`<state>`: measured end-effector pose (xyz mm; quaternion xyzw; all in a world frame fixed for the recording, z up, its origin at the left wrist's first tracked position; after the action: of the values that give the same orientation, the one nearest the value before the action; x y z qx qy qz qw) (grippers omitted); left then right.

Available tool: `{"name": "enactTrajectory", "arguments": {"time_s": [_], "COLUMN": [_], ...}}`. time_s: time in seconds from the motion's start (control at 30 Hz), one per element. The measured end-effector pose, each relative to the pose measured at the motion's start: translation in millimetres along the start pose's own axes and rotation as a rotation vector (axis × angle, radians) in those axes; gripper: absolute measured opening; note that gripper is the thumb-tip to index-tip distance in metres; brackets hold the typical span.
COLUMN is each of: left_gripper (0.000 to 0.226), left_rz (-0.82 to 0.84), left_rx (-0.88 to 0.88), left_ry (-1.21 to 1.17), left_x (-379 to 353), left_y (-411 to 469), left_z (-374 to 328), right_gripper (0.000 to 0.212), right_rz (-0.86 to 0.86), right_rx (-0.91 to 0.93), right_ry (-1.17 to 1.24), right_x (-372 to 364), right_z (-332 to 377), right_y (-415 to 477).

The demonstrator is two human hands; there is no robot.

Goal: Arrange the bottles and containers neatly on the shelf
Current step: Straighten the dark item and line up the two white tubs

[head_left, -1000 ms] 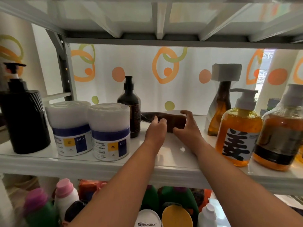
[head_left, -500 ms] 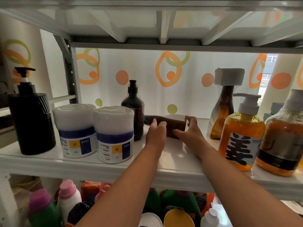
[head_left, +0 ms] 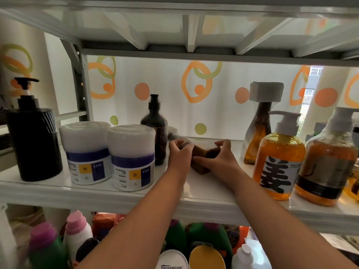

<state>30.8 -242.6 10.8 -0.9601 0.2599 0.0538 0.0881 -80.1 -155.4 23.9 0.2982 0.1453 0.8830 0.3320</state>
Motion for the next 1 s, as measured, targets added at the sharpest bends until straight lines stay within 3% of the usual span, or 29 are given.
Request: {"name": "enactTrajectory", "arguments": {"time_s": [0.2, 0.57, 0.73, 1.0], "left_gripper": [0.044, 0.041, 0.04, 0.029], "left_rz": [0.07, 0.19, 0.178, 0.124], "left_rx": [-0.018, -0.067, -0.078, -0.005], "left_ry": [0.011, 0.021, 0.054, 0.029], "left_x": [-9, -19, -17, -8], "left_y": [-8, -21, -26, -28], "left_z": [-2, -8, -9, -3], "right_gripper": [0.08, 0.072, 0.06, 0.067], "right_rz": [-0.047, -0.109, -0.139, -0.135], "right_rx": [0.086, 0.199, 0.248, 0.182], "right_ry": [-0.168, -0.276, -0.298, -0.231], "right_x": [8, 18, 20, 16], "right_z": [25, 41, 45, 51], "right_y": [-19, -45, -52, -58]}}
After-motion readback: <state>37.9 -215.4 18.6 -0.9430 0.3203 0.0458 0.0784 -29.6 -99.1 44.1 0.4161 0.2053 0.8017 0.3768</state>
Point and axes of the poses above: each hand's wrist, its own y-axis towards the middle knuckle, its own x-axis out of the back of the hand, z = x × y, the point moved 10 cm from there along y, towards the middle knuckle, and after that the axes turned 13 degrees about x, right-handed, at the moved point
